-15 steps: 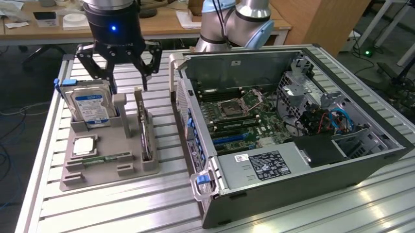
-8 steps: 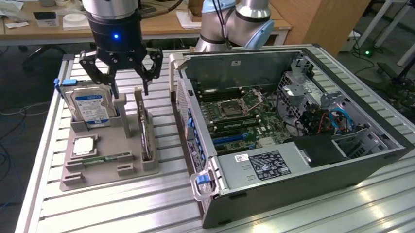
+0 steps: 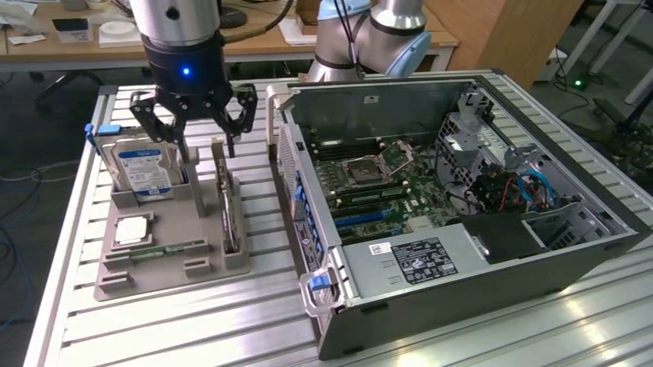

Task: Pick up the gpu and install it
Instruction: 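Pick up the gpu and move the gpu toward the slot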

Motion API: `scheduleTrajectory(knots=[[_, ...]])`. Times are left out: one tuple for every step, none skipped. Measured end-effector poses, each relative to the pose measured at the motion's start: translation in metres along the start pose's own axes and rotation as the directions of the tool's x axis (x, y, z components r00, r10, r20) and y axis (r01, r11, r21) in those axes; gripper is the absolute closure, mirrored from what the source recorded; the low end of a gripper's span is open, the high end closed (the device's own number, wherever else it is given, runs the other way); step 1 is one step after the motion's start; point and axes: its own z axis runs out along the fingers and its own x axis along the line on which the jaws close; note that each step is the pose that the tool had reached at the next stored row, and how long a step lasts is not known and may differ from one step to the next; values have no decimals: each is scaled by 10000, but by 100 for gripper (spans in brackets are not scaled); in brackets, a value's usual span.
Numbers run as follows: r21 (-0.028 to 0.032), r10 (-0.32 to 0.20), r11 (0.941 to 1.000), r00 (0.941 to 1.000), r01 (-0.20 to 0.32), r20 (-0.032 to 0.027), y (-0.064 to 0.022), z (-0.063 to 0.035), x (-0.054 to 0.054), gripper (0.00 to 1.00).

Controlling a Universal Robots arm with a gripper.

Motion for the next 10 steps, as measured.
scheduleTrajectory(knots=[[0, 0, 10000, 10000, 0, 0, -1, 18, 0, 35], [1, 0, 10000, 10000, 0, -1, -2, 37, 0, 35], [1, -1, 10000, 10000, 1, 0, -3, 55, 0, 35], [1, 0, 10000, 10000, 0, -1, -4, 72, 0, 35], [0, -1, 10000, 10000, 1, -1, -7, 90, 0, 35], [1, -3, 10000, 10000, 3, 0, -15, 108, 0, 35], [1, -1, 10000, 10000, 1, -1, -28, 127, 1, 35], [2, 0, 10000, 10000, 0, -3, -42, 144, 1, 35], [1, -1, 10000, 10000, 1, -1, -54, 162, 1, 35], [0, -1, 10000, 10000, 1, 0, -64, 180, 0, 35]])
